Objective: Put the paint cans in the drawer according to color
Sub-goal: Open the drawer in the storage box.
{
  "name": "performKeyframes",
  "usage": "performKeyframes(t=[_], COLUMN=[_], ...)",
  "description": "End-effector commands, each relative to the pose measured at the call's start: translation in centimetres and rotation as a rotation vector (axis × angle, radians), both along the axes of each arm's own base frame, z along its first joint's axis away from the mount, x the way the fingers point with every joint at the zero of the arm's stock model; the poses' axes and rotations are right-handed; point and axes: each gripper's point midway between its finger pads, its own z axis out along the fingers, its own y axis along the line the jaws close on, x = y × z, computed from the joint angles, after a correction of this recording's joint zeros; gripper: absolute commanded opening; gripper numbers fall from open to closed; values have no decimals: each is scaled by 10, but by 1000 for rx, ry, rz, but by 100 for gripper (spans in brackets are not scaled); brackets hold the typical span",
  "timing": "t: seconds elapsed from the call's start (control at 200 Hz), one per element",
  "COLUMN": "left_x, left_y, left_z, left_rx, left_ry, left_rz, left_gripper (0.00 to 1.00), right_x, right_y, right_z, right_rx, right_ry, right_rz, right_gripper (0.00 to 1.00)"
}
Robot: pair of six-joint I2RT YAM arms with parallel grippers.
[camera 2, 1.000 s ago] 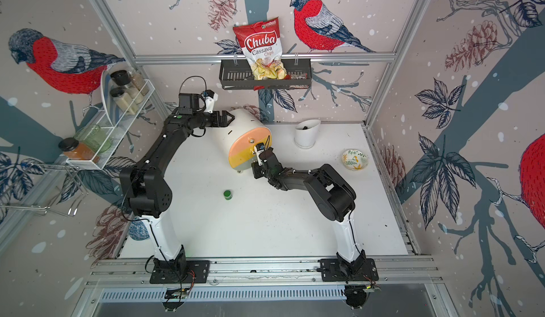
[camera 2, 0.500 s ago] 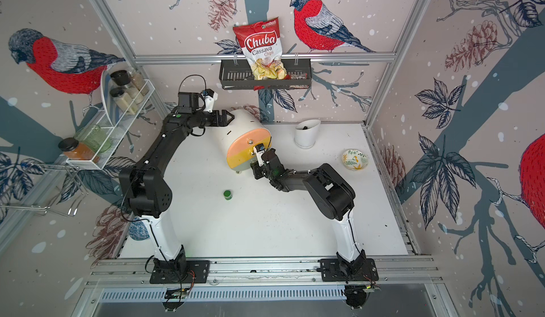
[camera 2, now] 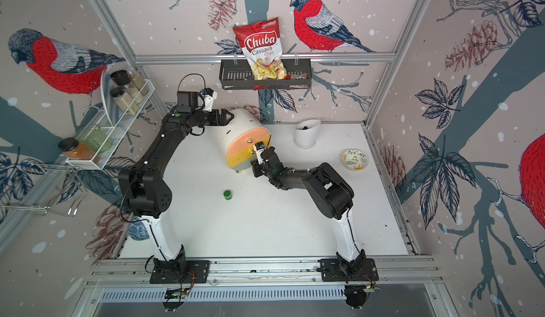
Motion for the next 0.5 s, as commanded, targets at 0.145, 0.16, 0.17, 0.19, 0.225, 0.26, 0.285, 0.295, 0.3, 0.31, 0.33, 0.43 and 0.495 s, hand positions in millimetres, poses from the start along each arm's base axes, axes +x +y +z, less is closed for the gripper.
performKeyframes(t=[0.145,0.16,0.17,0.19,0.225,0.26,0.285,0.295,0.3,0.31,0.33,0.43,0.495], left_x=[-2,-2,-2,-2,-2,-3,-3,-4,-4,-4,-5,-11,-16], left_y=[2,3,3,5,7,10,11,13,13,14,15,21,23], left_z=[5,5,5,6,8,10,12,13,13,13,15,20,24], left_rx=[9,11,12,18,26,33,40,42,44,47,52,82,94], left_ry=[12,13,13,13,12,10,8,6,6,6,4,-6,-15], left_rz=[20,25,29,37,50,63,72,77,78,82,89,112,125], left_gripper=[96,96,96,96,96,96,96,96,96,96,96,96,96], right_x=[-5,-5,-6,-7,-8,-9,-10,-10,-10,-11,-12,-17,-20], right_y=[-3,-3,-3,-3,-4,-4,-5,-6,-6,-6,-6,-7,-8], right_z=[2,2,2,2,3,4,4,4,4,5,6,7,7], right_rx=[12,13,13,13,10,10,9,7,7,7,8,-4,-14], right_ry=[31,33,33,33,34,34,33,33,34,34,34,39,41], right_rz=[-16,-16,-15,-14,-14,-14,-16,-18,-18,-17,-15,-13,-16], right_gripper=[11,11,11,11,11,11,11,11,11,11,11,11,11])
